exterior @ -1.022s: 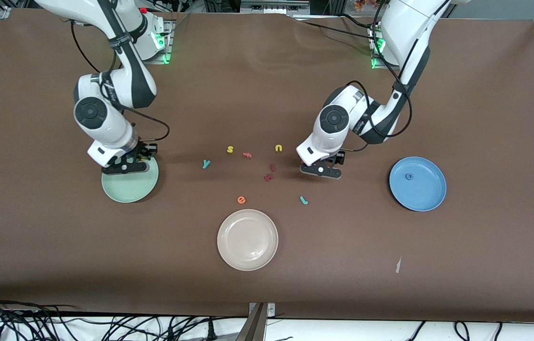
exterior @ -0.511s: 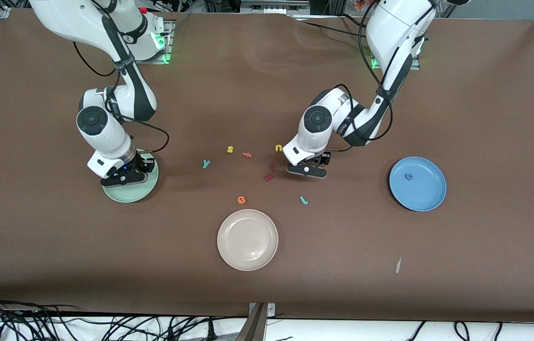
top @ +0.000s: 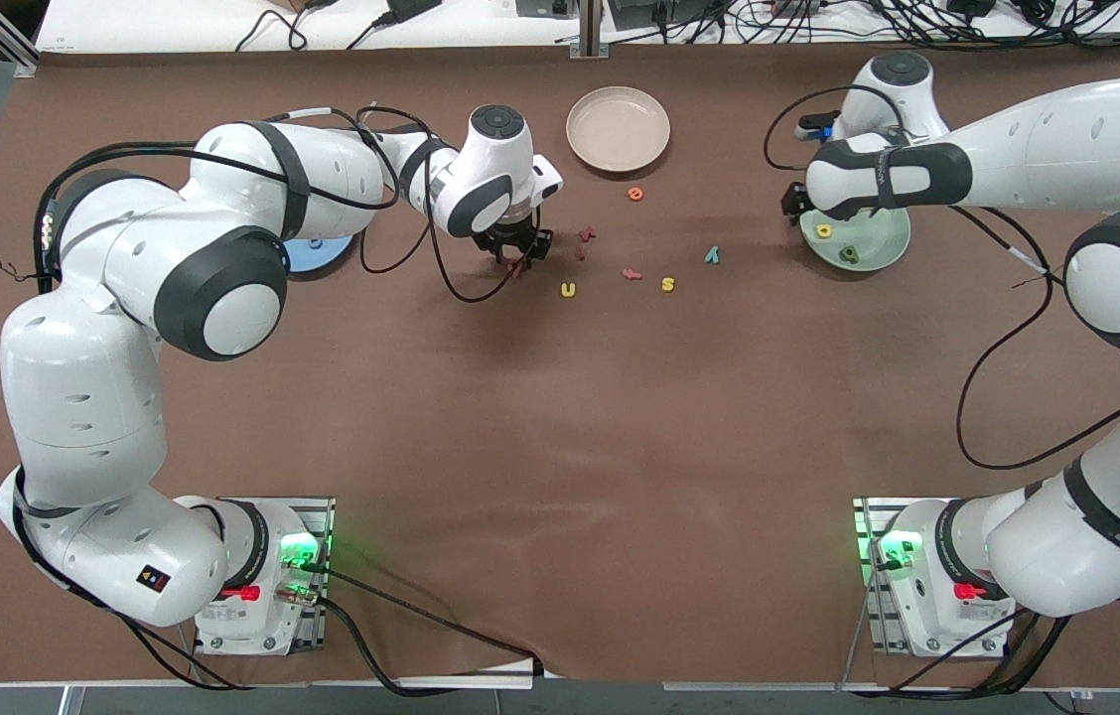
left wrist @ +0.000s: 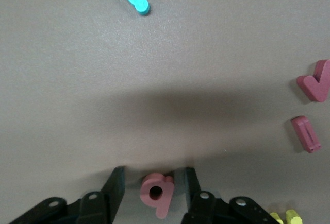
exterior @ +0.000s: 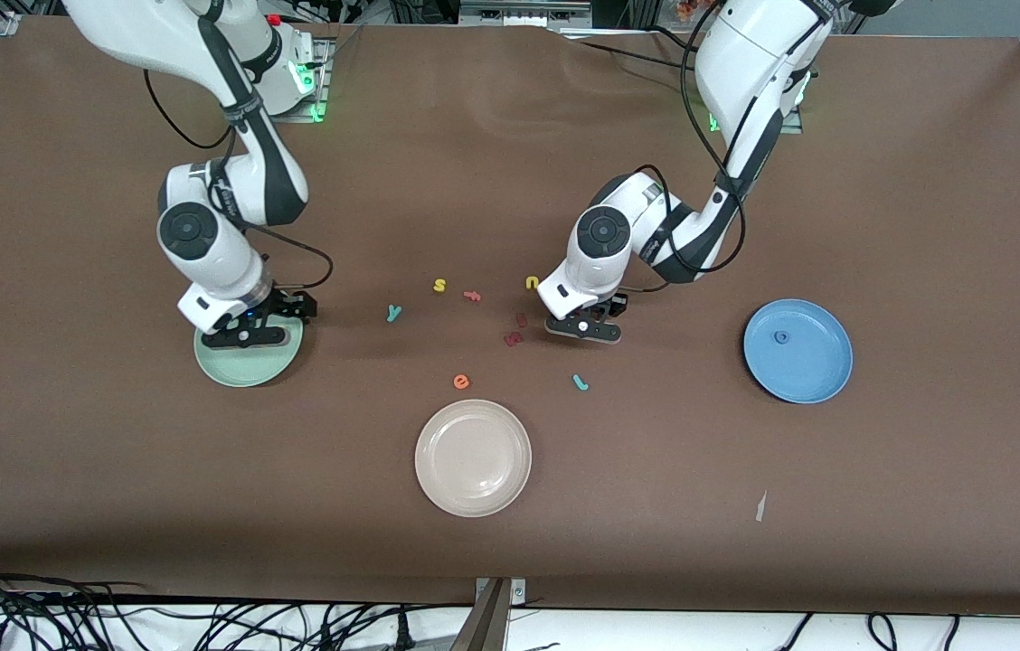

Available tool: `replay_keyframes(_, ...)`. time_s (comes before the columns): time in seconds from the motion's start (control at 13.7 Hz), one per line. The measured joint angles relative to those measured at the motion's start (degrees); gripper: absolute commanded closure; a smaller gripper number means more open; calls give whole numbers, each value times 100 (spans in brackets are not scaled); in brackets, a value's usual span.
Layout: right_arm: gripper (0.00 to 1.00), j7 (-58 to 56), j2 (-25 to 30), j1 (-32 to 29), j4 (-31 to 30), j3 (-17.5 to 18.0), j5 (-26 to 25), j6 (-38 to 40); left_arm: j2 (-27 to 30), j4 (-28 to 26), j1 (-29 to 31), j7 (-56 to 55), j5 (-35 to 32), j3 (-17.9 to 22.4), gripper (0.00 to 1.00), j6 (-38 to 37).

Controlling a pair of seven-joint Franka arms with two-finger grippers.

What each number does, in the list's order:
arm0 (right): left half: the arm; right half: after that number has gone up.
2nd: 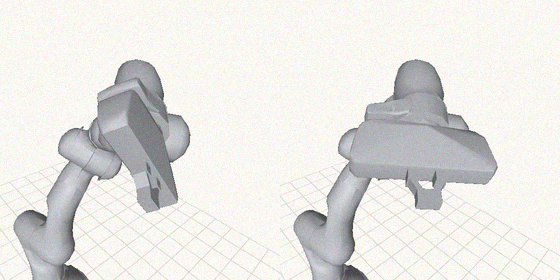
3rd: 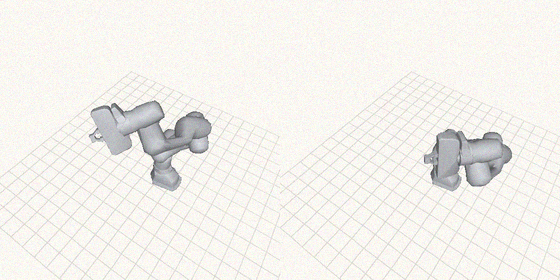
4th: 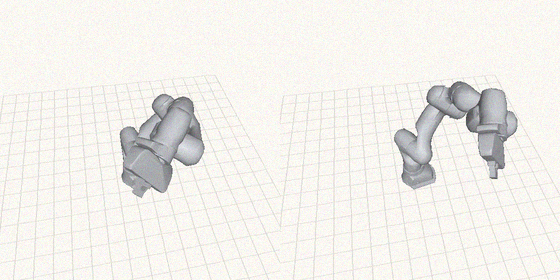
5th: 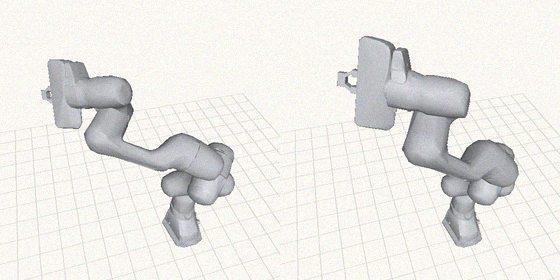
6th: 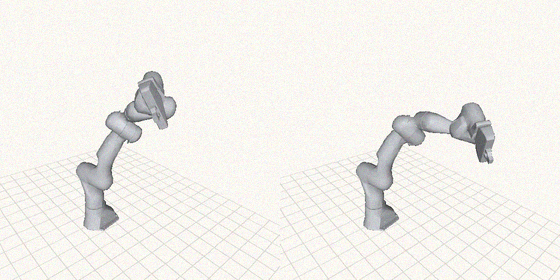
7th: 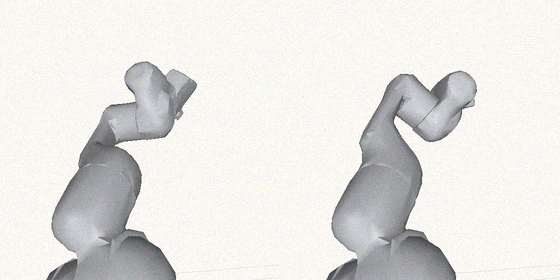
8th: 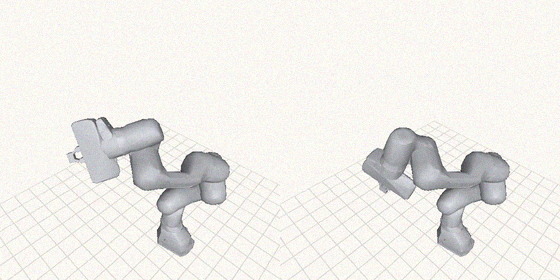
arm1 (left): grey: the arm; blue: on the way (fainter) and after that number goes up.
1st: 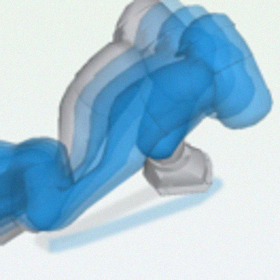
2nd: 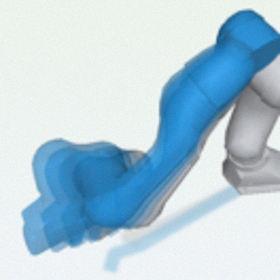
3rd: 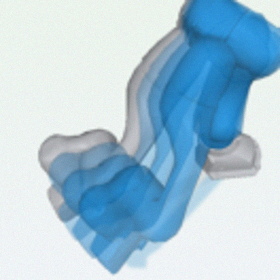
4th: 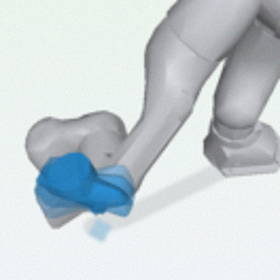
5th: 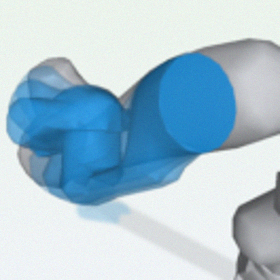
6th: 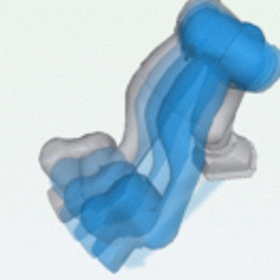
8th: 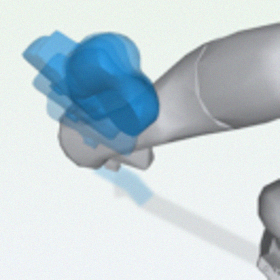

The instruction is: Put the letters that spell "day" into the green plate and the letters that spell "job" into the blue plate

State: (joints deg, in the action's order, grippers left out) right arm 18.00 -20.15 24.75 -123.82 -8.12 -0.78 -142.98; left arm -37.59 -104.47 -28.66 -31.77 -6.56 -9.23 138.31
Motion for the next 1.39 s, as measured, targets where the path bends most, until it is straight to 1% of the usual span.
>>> replay_keyframes(0.07,1,546,3,19,18,193,-1,34,-3,0,0,0,0,1,61,-1)
replay_keyframes(0.15,5,1041,-4,37,24,363,-2,41,-9,0,0,0,0,1,69,-1)
replay_keyframes(0.22,7,1427,-30,57,35,492,-2,41,-9,4,-3,0,0,-5,76,0)
replay_keyframes(0.29,8,1744,-80,87,81,577,-2,40,-9,4,-6,-2,0,-5,80,0)
replay_keyframes(0.44,11,2419,-296,212,319,686,-2,39,-8,10,-10,-4,0,-9,84,-1)
replay_keyframes(0.58,12,2963,-628,437,671,713,-2,38,-7,14,-7,-4,0,-7,87,-5)
replay_keyframes(0.73,13,3190,-944,581,937,715,-2,38,-6,48,32,-4,0,26,89,-123)
replay_keyframes(0.88,15,3225,-1136,601,1047,711,-2,37,21,109,132,6,0,43,90,-293)
replay_keyframes(0.95,20,3225,-1193,602,1067,709,-3,37,56,147,217,78,0,45,90,-441)
replay_keyframes(1.02,32,3225,-1228,610,1072,709,-3,38,109,196,321,228,23,44,90,-642)
replay_keyframes(1.1,49,3225,-1243,628,1072,709,-4,40,188,268,458,473,115,42,90,-907)
replay_keyframes(1.17,63,3225,-1244,648,1074,710,-3,40,269,360,618,799,212,41,90,-1239)
replay_keyframes(1.24,74,3225,-1239,664,1100,713,-3,38,344,464,799,1144,253,43,90,-1597)
replay_keyframes(1.31,80,3226,-1239,676,1127,713,-3,43,399,558,998,1517,259,45,90,-1912)
replay_keyframes(1.39,88,3226,-1239,681,1140,713,-3,44,448,621,1216,1967,260,49,90,-2166)
